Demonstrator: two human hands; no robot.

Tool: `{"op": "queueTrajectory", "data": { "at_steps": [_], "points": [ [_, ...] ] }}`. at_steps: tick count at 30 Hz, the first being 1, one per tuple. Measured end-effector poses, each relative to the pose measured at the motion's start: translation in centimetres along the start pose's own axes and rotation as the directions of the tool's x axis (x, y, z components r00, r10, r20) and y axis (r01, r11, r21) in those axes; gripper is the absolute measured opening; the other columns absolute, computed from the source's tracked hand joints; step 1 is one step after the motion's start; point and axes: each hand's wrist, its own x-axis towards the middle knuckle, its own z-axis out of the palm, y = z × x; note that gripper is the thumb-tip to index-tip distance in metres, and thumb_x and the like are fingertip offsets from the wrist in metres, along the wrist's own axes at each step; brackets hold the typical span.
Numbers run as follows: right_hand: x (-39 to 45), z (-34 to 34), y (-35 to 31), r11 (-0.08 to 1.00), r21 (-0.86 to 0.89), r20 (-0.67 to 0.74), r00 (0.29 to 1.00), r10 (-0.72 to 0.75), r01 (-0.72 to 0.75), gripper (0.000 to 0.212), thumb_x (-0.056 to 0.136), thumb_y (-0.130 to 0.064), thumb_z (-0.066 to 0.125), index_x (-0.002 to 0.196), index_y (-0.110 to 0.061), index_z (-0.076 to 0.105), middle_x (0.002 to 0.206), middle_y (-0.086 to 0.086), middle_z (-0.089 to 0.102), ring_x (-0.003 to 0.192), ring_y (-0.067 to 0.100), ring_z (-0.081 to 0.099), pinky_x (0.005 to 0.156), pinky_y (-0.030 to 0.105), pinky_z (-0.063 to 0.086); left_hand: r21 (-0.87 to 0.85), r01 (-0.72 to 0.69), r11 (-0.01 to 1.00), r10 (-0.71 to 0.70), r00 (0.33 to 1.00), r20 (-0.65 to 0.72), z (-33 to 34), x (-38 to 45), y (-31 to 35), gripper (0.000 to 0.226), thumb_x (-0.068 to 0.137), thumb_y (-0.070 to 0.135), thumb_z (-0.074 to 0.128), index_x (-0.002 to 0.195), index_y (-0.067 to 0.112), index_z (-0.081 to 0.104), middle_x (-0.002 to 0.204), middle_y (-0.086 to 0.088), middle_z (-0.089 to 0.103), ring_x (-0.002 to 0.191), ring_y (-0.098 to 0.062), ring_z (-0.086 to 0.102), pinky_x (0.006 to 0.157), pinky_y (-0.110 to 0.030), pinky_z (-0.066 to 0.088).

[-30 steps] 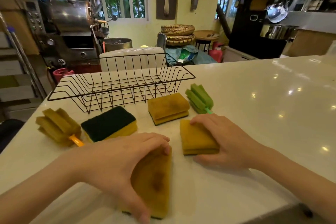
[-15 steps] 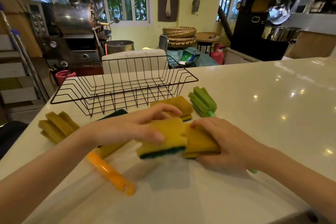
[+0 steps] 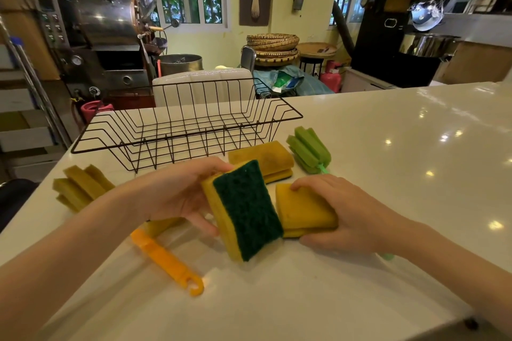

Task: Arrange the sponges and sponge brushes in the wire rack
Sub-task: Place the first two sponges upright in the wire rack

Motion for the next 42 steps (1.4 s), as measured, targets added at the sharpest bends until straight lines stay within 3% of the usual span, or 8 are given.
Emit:
{"op": "queueTrajectory", "data": {
  "at_steps": [4, 10, 14, 18, 24, 32, 39, 42],
  "points": [
    [0.2, -0.4, 0.1, 1.000, 0.026, 0.017, 1.000, 0.015, -0.015, 0.071, 0.067, -0.055, 0.068, 0.124, -0.047, 0.027, 0.119, -0.022, 0.035, 0.104, 0.004, 0.039, 0.085, 0.018, 0.035, 0.095, -0.039, 0.995, 0.041, 0.999, -0.014, -0.3, -0.4, 0.0, 0.025, 0.087, 0.026, 0.049, 0.108, 0.018, 0.061, 0.116, -0.016, 0.061, 0.100, -0.030, 0.064, 0.047, -0.029, 0.058],
    [0.4, -0.7, 0.2, 0.998, -0.060, -0.045, 0.999, -0.028, 0.026, 0.069, 0.065, -0.057, 0.063, 0.125, -0.043, 0.033, 0.112, -0.020, 0.046, 0.093, 0.003, 0.045, 0.078, 0.019, 0.039, 0.518, -0.360, 0.776, 0.516, 0.834, -0.193, -0.2, -0.7, 0.3, 0.019, 0.087, 0.009, 0.052, 0.079, 0.022, 0.064, 0.093, 0.002, 0.065, 0.089, -0.011, 0.064, 0.059, -0.025, 0.060],
    [0.7, -2.0, 0.3, 0.969, 0.244, -0.135, 0.989, 0.062, -0.028, 0.050, 0.062, -0.051, 0.066, 0.107, -0.050, 0.045, 0.100, -0.025, 0.056, 0.086, 0.002, 0.059, 0.068, 0.012, 0.049, 0.716, -0.360, 0.598, 0.568, 0.821, -0.062, 0.2, -0.6, -0.5, 0.014, 0.085, 0.038, 0.052, 0.085, 0.032, 0.065, 0.088, 0.007, 0.068, 0.087, -0.006, 0.060, 0.075, -0.032, 0.054],
    [1.6, -2.7, 0.1, 0.668, 0.738, -0.138, 0.946, 0.293, -0.099, 0.028, 0.062, -0.041, 0.059, 0.087, -0.028, 0.063, 0.077, -0.006, 0.067, 0.072, 0.008, 0.068, 0.059, 0.019, 0.052, 0.776, -0.394, 0.493, 0.445, 0.880, 0.164, 0.9, -0.4, -1.3, 0.056, 0.064, 0.070, 0.052, 0.114, 0.045, 0.046, 0.113, 0.034, 0.043, 0.109, 0.012, 0.039, 0.085, -0.014, 0.041],
    [2.9, -1.2, -0.3, 0.287, 0.894, 0.127, 0.809, 0.575, -0.344, 0.018, 0.083, -0.032, 0.045, 0.085, -0.022, 0.060, 0.085, 0.007, 0.063, 0.079, 0.024, 0.060, 0.072, 0.034, 0.044, 0.827, -0.423, 0.370, 0.344, 0.890, 0.301, 1.8, -0.7, -2.0, 0.050, 0.064, 0.062, 0.061, 0.106, 0.057, 0.036, 0.133, 0.038, 0.017, 0.120, 0.009, 0.018, 0.097, -0.015, 0.024],
    [2.2, -1.2, -0.5, 0.759, 0.526, -0.060, 0.874, 0.482, -0.383, 0.022, 0.092, -0.029, 0.036, 0.104, -0.026, 0.054, 0.089, -0.009, 0.057, 0.084, 0.006, 0.053, 0.066, 0.022, 0.042, 0.892, -0.397, 0.217, 0.365, 0.880, 0.303, 1.6, -0.7, -1.7, 0.058, 0.063, 0.066, 0.059, 0.114, 0.049, 0.036, 0.128, 0.032, 0.019, 0.111, 0.010, 0.017, 0.090, -0.008, 0.023],
    [1.8, -0.4, -0.7, 0.872, 0.425, -0.151, 0.931, 0.333, -0.243, 0.039, 0.090, -0.013, 0.045, 0.128, -0.023, 0.041, 0.117, -0.009, 0.046, 0.108, 0.008, 0.046, 0.085, 0.014, 0.043, 0.899, -0.402, 0.176, 0.344, 0.880, 0.326, 1.8, -0.8, -1.5, 0.063, 0.065, 0.066, 0.057, 0.119, 0.046, 0.033, 0.145, 0.022, 0.021, 0.114, 0.011, 0.013, 0.096, -0.010, 0.017],
    [1.7, -1.1, -0.6, 0.958, 0.276, -0.202, 0.970, 0.134, -0.075, 0.032, 0.086, -0.008, 0.049, 0.112, -0.026, 0.049, 0.124, -0.011, 0.044, 0.111, 0.003, 0.040, 0.085, 0.003, 0.036, 0.899, -0.389, 0.204, 0.284, 0.902, 0.326, 1.6, -1.0, -1.0, 0.063, 0.065, 0.062, 0.062, 0.118, 0.049, 0.032, 0.147, 0.022, 0.016, 0.124, 0.003, 0.020, 0.098, -0.014, 0.024]
  ]
}}
